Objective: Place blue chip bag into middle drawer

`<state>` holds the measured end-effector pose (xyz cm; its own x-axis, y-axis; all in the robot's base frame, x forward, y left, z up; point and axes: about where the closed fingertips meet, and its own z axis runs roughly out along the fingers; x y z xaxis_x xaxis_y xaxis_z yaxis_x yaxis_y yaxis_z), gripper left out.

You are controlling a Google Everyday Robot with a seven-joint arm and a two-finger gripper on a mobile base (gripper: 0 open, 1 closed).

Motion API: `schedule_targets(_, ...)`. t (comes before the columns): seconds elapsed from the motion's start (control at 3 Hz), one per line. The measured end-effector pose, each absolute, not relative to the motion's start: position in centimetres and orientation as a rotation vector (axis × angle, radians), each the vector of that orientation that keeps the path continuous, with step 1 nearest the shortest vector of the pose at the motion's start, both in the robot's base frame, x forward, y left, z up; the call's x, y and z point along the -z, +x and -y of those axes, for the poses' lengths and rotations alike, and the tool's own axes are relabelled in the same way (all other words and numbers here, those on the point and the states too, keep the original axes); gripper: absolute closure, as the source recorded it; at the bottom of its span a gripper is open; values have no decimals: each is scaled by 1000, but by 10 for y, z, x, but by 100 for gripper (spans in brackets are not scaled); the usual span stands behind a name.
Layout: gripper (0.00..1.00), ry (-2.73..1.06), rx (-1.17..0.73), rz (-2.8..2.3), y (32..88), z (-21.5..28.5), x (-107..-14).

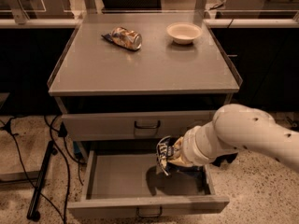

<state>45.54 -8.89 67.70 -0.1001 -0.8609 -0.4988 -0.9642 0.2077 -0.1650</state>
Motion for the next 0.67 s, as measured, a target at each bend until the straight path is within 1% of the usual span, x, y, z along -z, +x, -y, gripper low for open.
schedule_targets(0.33, 100, -1677, -262, -1964, 460, 90, -639)
schedule_targets(0.67, 100, -1664, -249, -1857, 482, 79, -595)
